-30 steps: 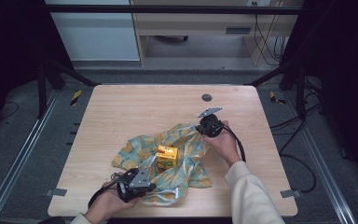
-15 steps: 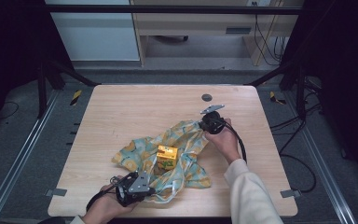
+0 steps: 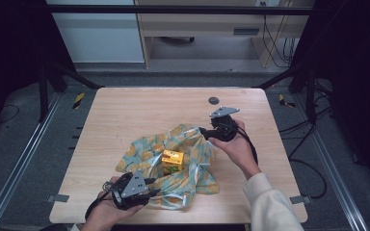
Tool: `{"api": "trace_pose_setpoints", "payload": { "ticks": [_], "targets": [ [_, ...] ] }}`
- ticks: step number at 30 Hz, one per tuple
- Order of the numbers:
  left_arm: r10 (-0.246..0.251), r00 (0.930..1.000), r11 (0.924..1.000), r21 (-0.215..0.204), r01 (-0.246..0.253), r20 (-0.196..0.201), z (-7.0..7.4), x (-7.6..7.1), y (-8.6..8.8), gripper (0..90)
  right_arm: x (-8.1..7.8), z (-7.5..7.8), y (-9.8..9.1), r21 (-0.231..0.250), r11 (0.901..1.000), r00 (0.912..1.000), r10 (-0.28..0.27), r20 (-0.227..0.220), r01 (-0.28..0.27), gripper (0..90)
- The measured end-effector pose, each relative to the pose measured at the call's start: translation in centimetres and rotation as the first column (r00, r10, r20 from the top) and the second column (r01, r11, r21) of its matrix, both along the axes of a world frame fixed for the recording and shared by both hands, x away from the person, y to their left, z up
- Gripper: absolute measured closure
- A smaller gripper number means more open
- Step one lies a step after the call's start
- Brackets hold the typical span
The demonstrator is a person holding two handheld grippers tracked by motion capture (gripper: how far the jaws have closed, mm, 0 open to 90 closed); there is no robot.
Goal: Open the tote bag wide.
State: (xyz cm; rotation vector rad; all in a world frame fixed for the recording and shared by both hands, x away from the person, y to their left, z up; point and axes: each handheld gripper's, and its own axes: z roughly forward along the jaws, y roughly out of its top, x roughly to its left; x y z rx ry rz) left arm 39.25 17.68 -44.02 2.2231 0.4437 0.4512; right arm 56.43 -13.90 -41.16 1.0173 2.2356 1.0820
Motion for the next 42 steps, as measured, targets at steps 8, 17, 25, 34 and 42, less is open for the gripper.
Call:
{"api": "trace_pose_setpoints", "payload": {
  "ticks": [8, 17, 25, 34, 42],
  "targets": [
    [0.203, 0.9779, 0.9791, -0.021, -0.202, 0.049, 2.1, 2.7, 0.3, 48.6, -4.3, 0.2, 1.0, 0.006, 0.9984, 0.9983, 0.056, -0.018, -0.056, 33.8],
    [0.285, 0.9586, 0.9481, 0.145, -0.283, 0.011, -1.7, 7.7, 0.1, 67.7, -7.0, -4.7, 2.1, -0.06, 0.9904, 0.9863, 0.116, -0.117, -0.124, 37.2],
    [0.291, 0.9548, 0.9378, 0.214, -0.273, -0.058, -3.3, 8.1, 1.0, 86.6, -8.0, -7.4, 1.1, -0.119, 0.9807, 0.9767, 0.134, -0.167, -0.155, 58.2],
    [0.313, 0.9488, 0.9026, 0.325, -0.283, -0.044, -3.9, 7.4, 1.8, 89.6, -8.3, -8.0, 0.6, -0.132, 0.9778, 0.9719, 0.136, -0.192, -0.163, 60.5],
    [0.292, 0.9564, 0.9348, 0.215, -0.283, -0.012, -2.5, 5.9, 2.7, 69.9, -8.9, -7.4, 0.3, -0.085, 0.9854, 0.9779, 0.132, -0.162, -0.148, 47.1]
  ]
}}
